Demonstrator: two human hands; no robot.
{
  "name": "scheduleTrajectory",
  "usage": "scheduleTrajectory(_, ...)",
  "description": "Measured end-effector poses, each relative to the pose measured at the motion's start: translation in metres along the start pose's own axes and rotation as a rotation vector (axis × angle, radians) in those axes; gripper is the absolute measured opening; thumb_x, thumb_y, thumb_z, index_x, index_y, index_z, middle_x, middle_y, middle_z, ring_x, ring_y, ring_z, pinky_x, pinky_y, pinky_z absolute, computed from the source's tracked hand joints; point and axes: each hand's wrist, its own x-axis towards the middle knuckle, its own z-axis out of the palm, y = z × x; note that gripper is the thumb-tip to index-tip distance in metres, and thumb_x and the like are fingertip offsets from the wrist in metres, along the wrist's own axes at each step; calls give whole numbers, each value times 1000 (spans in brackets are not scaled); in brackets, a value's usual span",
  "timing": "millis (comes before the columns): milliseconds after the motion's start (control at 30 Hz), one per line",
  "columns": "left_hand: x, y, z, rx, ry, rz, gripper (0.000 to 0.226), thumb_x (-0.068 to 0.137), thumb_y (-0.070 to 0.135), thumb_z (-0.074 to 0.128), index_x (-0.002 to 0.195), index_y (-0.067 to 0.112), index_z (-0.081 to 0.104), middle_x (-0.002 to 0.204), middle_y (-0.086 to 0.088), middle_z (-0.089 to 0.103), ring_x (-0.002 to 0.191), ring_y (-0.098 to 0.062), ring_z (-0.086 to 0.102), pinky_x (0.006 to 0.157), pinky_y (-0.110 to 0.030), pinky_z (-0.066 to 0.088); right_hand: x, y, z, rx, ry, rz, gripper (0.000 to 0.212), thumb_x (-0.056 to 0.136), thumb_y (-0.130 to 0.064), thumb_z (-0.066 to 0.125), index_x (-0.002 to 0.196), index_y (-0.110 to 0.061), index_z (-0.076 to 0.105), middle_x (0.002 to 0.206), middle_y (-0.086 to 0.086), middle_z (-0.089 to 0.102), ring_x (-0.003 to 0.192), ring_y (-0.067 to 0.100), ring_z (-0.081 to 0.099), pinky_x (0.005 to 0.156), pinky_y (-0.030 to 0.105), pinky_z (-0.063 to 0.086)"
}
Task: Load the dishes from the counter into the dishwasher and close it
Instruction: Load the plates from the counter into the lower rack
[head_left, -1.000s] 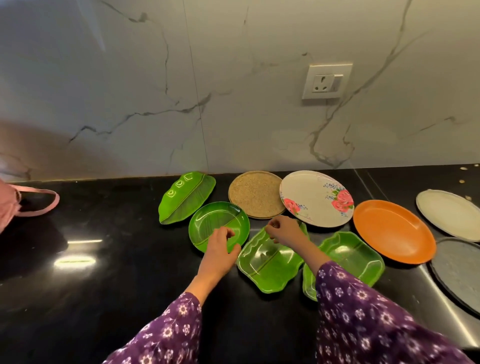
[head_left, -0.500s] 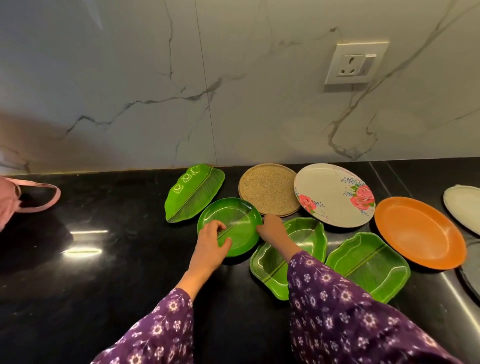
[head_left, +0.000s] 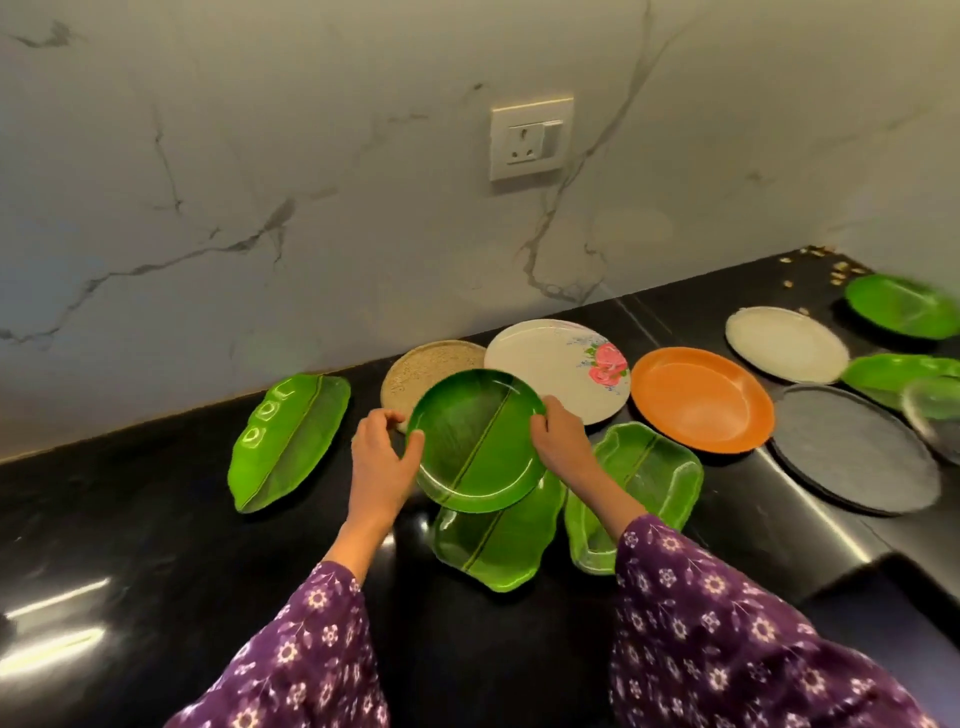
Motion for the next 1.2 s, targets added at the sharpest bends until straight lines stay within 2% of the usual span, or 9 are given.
scheduleTrajectory(100,6,27,29,-33,-99,73,25,85,17,66,105,7,54,102,-7,54,94,-22,52,79,-32,43,-16,22,-48,50,144,61,12,93,-9,40,82,-9,41,67,5,46,66,25,43,59,33,22)
scheduleTrajectory(200,4,63,72,-62,-235,177,21,86,16,65,102,9,53,100,-9,57,92,-24,54,80,-36,45,-37,56,-101,68,280,159,24,97,-18,45,74,-12,42,74,13,51,73,26,48,63,34,25)
scheduleTrajectory(367,-33,135,151,-124,-445,367,26,83,13,69,102,3,56,96,-8,55,89,-26,55,78,-41,48,-111,107,-187,37,474,349,39,97,-29,48,64,-10,50,72,10,52,71,20,48,57,28,21)
scheduleTrajectory(433,-60,165,175,-141,-531,437,25,83,16,69,101,5,56,95,-6,55,86,-21,53,75,-33,42,-150,127,-212,27,590,417,34,97,-26,49,68,-10,55,74,10,52,73,19,48,60,27,22)
scheduleTrajectory(600,-145,222,224,-219,-786,603,28,84,17,68,106,5,56,100,-8,58,90,-20,55,77,-35,46,-262,172,-249,47,916,634,31,97,-23,48,80,1,58,86,26,63,77,32,53,65,33,27)
scheduleTrajectory(700,-198,248,237,-243,-883,710,27,84,19,68,105,7,56,98,-6,56,88,-19,55,78,-31,44,-328,183,-258,54,1043,727,31,97,-21,46,83,4,58,85,24,64,75,30,53,62,28,27)
scheduleTrajectory(833,-287,280,244,-263,-1045,836,26,83,16,69,104,6,57,95,-5,55,87,-23,56,81,-35,47,-430,200,-255,61,1183,844,27,96,-18,49,91,6,61,91,26,65,87,36,58,71,34,34)
scheduleTrajectory(1033,-432,291,231,-285,-1271,980,27,81,12,71,102,3,57,97,-6,54,88,-21,53,81,-28,40,-566,222,-216,40,1214,1083,28,97,-17,47,95,8,58,100,29,62,97,40,56,75,37,31)
scheduleTrajectory(1200,-546,270,214,-296,-1464,1095,28,80,10,71,103,3,56,101,-11,56,91,-27,55,83,-38,45,-669,242,-167,111,1252,1310,30,98,-18,42,99,10,55,101,32,60,97,41,56,76,42,39)
